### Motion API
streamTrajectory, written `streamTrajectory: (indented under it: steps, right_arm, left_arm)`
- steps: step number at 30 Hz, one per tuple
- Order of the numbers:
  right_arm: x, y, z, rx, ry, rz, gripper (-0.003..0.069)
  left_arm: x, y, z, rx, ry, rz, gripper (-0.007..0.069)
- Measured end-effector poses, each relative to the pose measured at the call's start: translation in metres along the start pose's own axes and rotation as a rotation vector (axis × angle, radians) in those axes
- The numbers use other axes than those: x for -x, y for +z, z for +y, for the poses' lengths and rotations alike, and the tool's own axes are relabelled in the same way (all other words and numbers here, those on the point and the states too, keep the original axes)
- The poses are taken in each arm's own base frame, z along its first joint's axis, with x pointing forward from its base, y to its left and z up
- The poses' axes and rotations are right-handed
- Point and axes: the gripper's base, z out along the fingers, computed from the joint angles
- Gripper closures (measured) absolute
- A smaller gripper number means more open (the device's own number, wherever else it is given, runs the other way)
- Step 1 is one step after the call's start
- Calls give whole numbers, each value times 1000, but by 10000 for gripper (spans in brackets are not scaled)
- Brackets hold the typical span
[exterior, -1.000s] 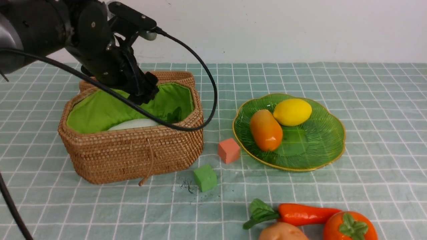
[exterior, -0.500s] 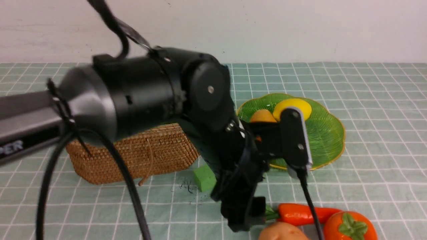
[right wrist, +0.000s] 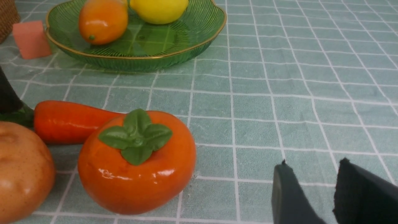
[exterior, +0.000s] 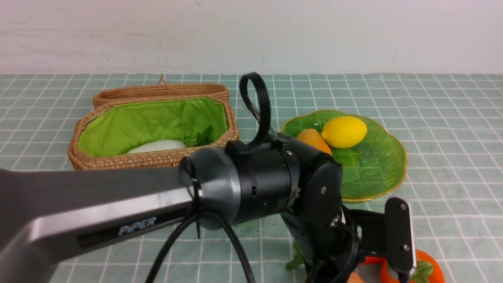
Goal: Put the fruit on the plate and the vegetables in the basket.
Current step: Grab a potato with your left arm and place it in the basket on the left
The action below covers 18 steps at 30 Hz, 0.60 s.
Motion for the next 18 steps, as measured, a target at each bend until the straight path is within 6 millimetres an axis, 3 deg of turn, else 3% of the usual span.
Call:
streamTrajectory:
  steps: [4,9,18]
  right_arm:
    - [0,0,0,0,0,0,418]
    - [0,0,0,0,0,0,418]
    - [0,0,0,0,0,0,418]
  left_arm:
    - [-2,13,0,-15,-8,12,31]
    - [-2,13,0,-15,-11,11,68]
    - [-2,12,-1,-37,-54,27,69]
